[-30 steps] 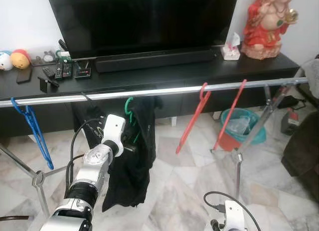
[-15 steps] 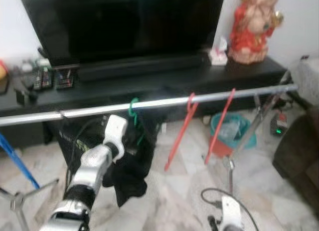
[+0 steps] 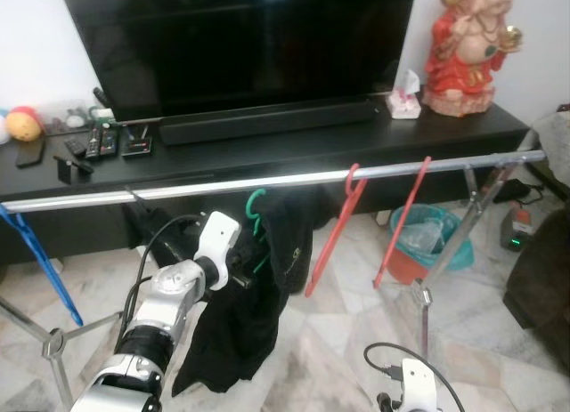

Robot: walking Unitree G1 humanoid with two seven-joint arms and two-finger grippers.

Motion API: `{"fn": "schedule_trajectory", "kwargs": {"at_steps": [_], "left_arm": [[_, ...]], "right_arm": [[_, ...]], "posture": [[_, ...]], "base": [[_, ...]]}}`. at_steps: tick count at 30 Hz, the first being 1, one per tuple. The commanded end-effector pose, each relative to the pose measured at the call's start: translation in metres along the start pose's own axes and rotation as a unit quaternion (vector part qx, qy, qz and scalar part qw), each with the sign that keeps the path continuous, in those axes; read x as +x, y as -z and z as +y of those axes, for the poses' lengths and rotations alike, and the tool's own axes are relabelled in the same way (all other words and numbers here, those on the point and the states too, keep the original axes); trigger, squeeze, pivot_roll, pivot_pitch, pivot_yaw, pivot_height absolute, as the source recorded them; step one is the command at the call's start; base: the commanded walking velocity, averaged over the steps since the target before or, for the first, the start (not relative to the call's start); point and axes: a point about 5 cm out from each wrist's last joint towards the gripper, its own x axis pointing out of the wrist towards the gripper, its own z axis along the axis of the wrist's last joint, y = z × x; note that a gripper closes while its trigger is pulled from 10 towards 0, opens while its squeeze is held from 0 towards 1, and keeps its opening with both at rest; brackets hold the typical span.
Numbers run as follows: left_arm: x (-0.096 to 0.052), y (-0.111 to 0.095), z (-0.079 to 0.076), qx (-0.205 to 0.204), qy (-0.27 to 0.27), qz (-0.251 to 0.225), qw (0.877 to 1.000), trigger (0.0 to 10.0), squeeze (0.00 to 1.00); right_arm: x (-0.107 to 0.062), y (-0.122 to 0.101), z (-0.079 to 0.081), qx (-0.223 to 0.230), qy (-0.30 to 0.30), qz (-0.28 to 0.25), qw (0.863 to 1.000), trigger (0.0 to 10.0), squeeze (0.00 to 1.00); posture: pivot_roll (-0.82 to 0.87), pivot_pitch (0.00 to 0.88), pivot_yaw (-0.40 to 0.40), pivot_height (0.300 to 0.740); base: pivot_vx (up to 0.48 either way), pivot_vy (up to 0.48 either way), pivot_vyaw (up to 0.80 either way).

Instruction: Hang hanger

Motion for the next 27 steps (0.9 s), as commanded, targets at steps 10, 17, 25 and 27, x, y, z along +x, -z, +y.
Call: {"fn": "schedule_trajectory", "kwargs": {"at_steps": [10,17,25,27], "left_arm": [[0.016,-0.027,0.004,0.008,-0.032,-0.015,0.999,10.0,0.00],[0.020,-0.022,0.010,0.014,-0.079,0.025,0.996,10.0,0.00],[0.017,-0.008,0.011,0.018,-0.079,0.068,0.994,10.0,0.00],[0.016,-0.004,0.010,0.018,-0.067,0.079,0.994,10.0,0.00]], "right_arm": [[0.000,-0.001,0.002,0.009,0.000,-0.002,1.000,10.0,0.00],[0.000,-0.001,0.002,0.011,0.000,-0.002,1.000,10.0,0.00],[0.000,0.000,0.002,0.015,0.000,-0.002,1.000,10.0,0.00],[0.000,0.000,0.003,0.015,0.000,-0.001,1.000,10.0,0.00]], "posture": [[-0.21,0.000,0.033,0.740],[-0.21,0.000,0.035,0.740],[-0.22,0.000,0.046,0.740],[-0.22,0.000,0.048,0.740]], "base": [[0.000,0.000,0.00],[0.000,0.000,0.00],[0.000,0.000,0.00],[0.000,0.000,0.00]]}}
